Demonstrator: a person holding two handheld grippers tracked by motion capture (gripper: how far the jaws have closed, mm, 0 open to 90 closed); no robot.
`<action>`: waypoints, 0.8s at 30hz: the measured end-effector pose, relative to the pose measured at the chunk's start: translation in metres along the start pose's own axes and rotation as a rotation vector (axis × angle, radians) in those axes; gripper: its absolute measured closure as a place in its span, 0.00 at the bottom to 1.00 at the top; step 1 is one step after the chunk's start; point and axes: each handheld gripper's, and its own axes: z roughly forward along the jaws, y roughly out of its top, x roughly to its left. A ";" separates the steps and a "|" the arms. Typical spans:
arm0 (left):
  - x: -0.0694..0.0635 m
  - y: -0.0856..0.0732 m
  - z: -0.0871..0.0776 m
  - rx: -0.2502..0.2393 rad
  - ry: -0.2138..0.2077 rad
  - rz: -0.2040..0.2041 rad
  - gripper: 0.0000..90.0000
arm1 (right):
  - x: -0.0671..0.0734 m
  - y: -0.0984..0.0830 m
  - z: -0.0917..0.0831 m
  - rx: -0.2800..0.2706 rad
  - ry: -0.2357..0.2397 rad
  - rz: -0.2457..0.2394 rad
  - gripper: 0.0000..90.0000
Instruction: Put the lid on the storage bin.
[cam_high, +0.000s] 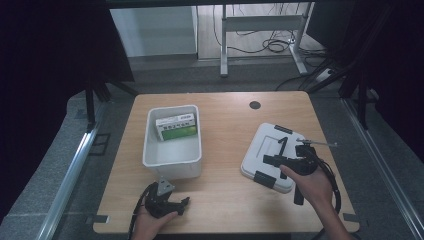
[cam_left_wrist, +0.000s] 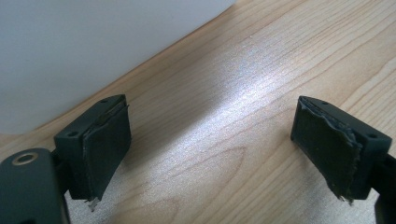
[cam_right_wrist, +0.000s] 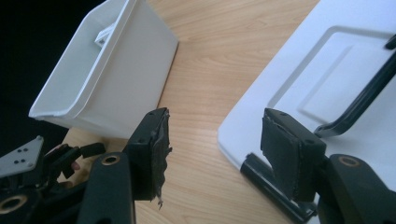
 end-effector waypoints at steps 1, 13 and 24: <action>0.000 0.000 0.000 0.000 -0.001 0.000 0.13 | -0.001 0.002 -0.001 -0.002 -0.002 0.000 0.47; 0.000 0.000 0.000 0.000 0.000 -0.003 0.13 | -0.007 0.014 -0.011 -0.011 -0.052 0.020 0.47; 0.000 0.000 0.000 0.002 0.000 0.001 0.13 | -0.019 0.027 -0.013 0.027 -0.133 0.060 0.47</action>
